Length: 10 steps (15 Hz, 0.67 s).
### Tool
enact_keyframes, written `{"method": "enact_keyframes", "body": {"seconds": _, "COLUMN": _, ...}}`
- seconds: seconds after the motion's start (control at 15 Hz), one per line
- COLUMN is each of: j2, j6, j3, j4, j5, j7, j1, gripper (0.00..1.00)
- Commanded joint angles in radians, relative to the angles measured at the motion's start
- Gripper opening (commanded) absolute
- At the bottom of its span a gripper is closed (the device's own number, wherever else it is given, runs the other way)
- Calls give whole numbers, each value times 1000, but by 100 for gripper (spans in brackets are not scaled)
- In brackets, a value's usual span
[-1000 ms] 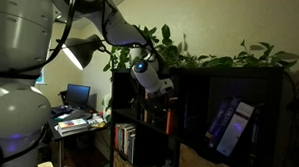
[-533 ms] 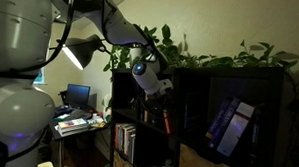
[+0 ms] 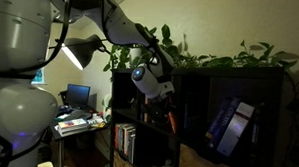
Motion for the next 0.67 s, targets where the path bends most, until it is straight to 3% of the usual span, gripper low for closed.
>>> {"method": "enact_keyframes", "body": {"seconds": 0.0, "j2": -11, "j6": -36, "j3": -79, "j4": -35, "j5": -1, "j7": -27, "j1": 20, "gripper": 21}}
{"method": "enact_keyframes", "body": {"seconds": 0.2, "j2": -16, "j6": -15, "j3": -70, "j4": -34, "j5": -2, "j7": 24, "j1": 32, "gripper": 4}}
{"method": "enact_keyframes", "body": {"seconds": 0.6, "j2": -18, "j6": 2, "j3": -14, "j4": -47, "j5": -2, "j7": 231, "j1": -1, "gripper": 8}}
